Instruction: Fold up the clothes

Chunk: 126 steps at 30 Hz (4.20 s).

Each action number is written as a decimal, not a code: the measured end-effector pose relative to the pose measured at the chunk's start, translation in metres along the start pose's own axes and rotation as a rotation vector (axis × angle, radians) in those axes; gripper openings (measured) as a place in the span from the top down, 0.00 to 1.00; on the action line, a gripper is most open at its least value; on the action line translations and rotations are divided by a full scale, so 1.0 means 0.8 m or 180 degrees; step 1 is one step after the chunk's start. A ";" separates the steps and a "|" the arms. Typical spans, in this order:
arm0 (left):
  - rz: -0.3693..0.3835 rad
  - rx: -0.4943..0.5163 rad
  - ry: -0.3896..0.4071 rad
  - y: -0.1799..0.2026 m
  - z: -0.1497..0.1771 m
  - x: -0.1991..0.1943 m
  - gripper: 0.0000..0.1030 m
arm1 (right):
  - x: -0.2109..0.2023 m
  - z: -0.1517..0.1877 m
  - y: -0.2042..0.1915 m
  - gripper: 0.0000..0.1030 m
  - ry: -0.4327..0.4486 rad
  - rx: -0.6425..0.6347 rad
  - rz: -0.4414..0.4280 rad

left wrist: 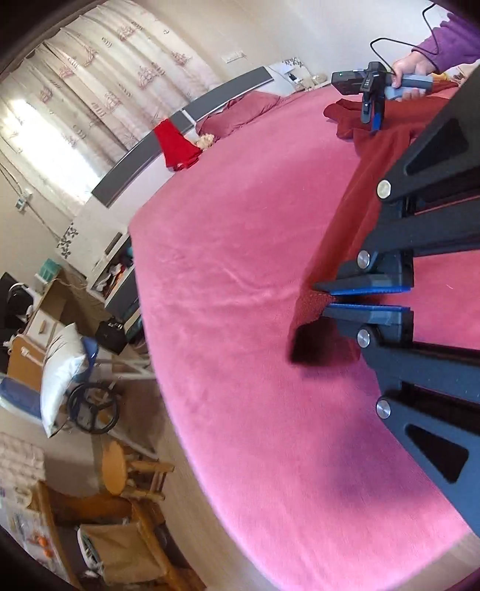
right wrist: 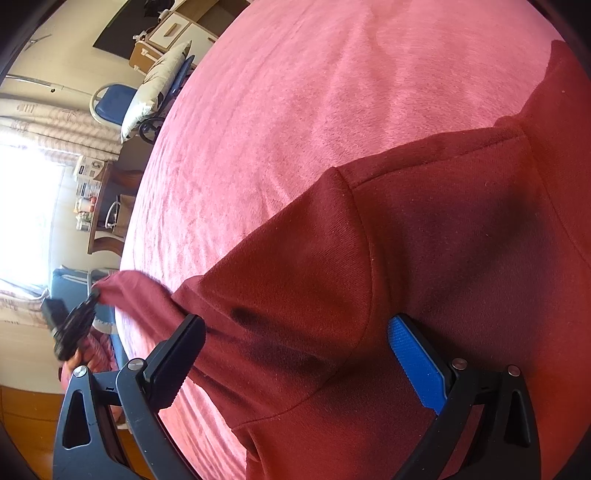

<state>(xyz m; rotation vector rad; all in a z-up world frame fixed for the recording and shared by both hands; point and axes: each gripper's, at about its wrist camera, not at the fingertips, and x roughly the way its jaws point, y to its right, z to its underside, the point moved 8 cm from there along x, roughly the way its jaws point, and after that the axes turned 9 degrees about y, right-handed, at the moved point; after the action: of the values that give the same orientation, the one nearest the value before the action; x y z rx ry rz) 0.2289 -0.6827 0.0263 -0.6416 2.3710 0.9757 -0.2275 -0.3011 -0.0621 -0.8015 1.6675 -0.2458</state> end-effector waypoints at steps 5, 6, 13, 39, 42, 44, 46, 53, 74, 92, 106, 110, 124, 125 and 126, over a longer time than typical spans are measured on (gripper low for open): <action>-0.0271 0.0061 -0.0155 -0.031 0.038 -0.015 0.94 | -0.004 -0.002 -0.001 0.02 0.0037 0.0063 -0.0026; -0.0271 0.0018 -0.0172 -0.035 0.049 -0.015 0.93 | -0.008 -0.004 -0.002 0.02 0.0056 0.0105 -0.0073; -0.0242 -0.0358 -0.0219 -0.065 0.123 -0.020 0.88 | -0.045 -0.003 -0.035 0.08 0.0278 -0.0152 -0.0415; -0.0903 0.0145 -0.0141 -0.053 0.122 0.016 0.79 | 0.097 0.008 -0.142 0.58 -0.0131 -0.0228 -0.0731; -0.0919 0.0137 -0.0133 -0.055 0.129 0.006 0.79 | 0.081 -0.011 -0.147 0.55 0.0154 -0.0293 -0.0691; -0.0874 0.0093 -0.0110 -0.058 0.134 -0.007 0.79 | 0.060 -0.011 -0.153 0.55 0.0221 -0.0445 -0.0777; -0.0675 -0.0197 -0.0042 -0.060 0.142 -0.021 0.80 | 0.038 0.004 -0.149 0.55 0.0231 -0.0575 -0.0751; 0.0255 -0.1516 0.0196 -0.034 0.156 -0.025 0.67 | -0.033 0.072 -0.105 0.55 0.0293 -0.0517 -0.0788; -0.0547 -0.2618 0.0630 -0.052 0.189 0.010 0.72 | -0.170 0.121 0.008 0.55 0.0723 -0.0239 -0.0624; -0.0108 -0.3245 0.0969 -0.072 0.170 0.029 0.67 | -0.064 0.113 -0.056 0.55 0.0467 -0.0269 -0.0738; 0.0777 -0.2188 0.1463 0.074 0.055 0.008 0.96 | -0.027 0.084 -0.007 0.62 0.0330 0.0649 -0.1012; 0.1354 -0.1600 0.1206 0.216 0.007 0.028 0.96 | -0.097 0.098 0.026 0.61 0.0573 0.0777 -0.1203; 0.1647 0.0349 -0.0904 0.681 0.320 0.260 0.87 | -0.363 0.220 0.276 0.57 0.1505 0.1539 -0.0855; 0.1587 0.0415 -0.1018 0.687 0.346 0.267 0.87 | -0.368 0.225 0.285 0.57 0.1517 0.1550 -0.0824; 0.1530 0.0478 -0.1123 0.692 0.371 0.272 0.86 | -0.374 0.230 0.295 0.57 0.1529 0.1561 -0.0792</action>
<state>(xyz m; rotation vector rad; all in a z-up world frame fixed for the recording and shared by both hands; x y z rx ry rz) -0.1851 -0.1638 -0.0083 0.1624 2.2823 0.9887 -0.1281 0.1068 -0.0105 -0.5966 1.8313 -1.0459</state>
